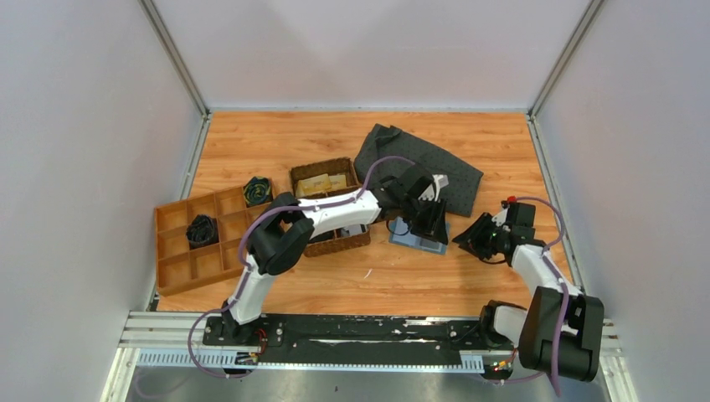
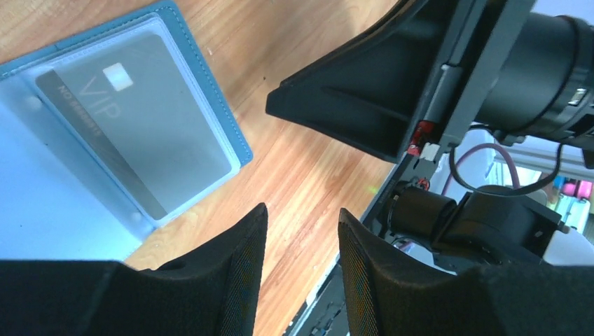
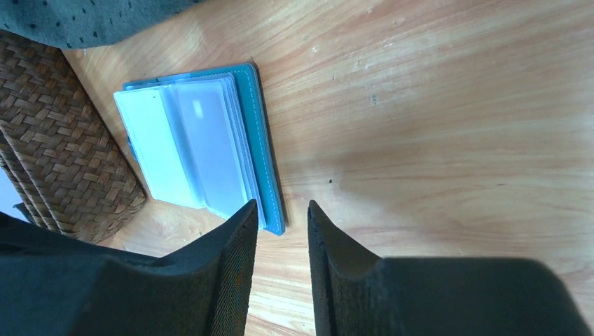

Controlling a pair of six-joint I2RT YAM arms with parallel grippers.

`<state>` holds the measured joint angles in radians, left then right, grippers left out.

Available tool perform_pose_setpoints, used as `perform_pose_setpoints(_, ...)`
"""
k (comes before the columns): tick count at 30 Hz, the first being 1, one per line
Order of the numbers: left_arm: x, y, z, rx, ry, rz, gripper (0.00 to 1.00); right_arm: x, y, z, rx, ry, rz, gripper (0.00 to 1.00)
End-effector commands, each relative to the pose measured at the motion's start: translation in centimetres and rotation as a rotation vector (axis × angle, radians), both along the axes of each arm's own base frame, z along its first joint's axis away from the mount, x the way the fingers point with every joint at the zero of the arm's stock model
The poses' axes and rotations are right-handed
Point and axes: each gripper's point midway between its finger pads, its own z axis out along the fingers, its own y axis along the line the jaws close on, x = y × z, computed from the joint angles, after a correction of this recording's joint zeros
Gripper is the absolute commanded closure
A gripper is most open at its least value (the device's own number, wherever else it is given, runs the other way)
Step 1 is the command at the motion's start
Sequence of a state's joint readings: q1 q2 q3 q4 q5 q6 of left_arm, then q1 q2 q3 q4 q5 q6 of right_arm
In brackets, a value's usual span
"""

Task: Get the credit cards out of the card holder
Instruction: Remove the credit card from the card holder.

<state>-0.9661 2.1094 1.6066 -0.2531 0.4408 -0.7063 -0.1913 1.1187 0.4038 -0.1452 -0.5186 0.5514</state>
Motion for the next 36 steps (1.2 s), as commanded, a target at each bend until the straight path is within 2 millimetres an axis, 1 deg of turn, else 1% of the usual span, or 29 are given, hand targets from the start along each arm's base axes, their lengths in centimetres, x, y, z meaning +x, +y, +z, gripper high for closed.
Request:
perform_pose_setpoints(1,0.5,0.1,1.6,-0.022,-0.029,-0.001,0.56,-0.2,-0.9,1.2,-0.032,0.002,0.006,0.65)
perform_pose_setpoints(3,1.3,0.8,1.3,-0.009,-0.022,0.028,0.56,0.0,-0.6,1.7,-0.013,-0.013,0.024,0.65)
perform_pose_setpoints(7,2.8,2.6,-0.5,0.029,0.006,0.094,0.56,0.6,0.6,2.9,0.036,-0.061,0.085,0.65)
perform_pose_setpoints(11,3.8,4.3,-1.6,0.078,-0.003,0.145,0.56,1.2,2.8,4.1,0.083,-0.102,0.181,0.65)
perform_pose_setpoints(13,4.2,5.2,-2.0,0.095,0.002,0.163,0.57,1.3,3.5,3.8,0.101,-0.091,0.208,0.65)
perform_pose_setpoints(17,4.7,6.8,-3.0,0.125,0.014,0.198,0.57,1.4,4.0,2.8,0.114,-0.067,0.222,0.65)
perform_pose_setpoints(22,5.3,8.4,-3.4,0.176,-0.005,0.230,0.56,1.4,4.7,2.1,0.142,-0.045,0.255,0.65)
perform_pose_setpoints(31,6.0,9.7,-3.7,0.254,-0.046,0.248,0.53,1.3,5.1,0.8,0.143,-0.009,0.269,0.65)
perform_pose_setpoints(36,6.0,10.0,-3.9,0.265,-0.049,0.248,0.53,1.3,5.1,0.5,0.138,-0.004,0.267,0.65)
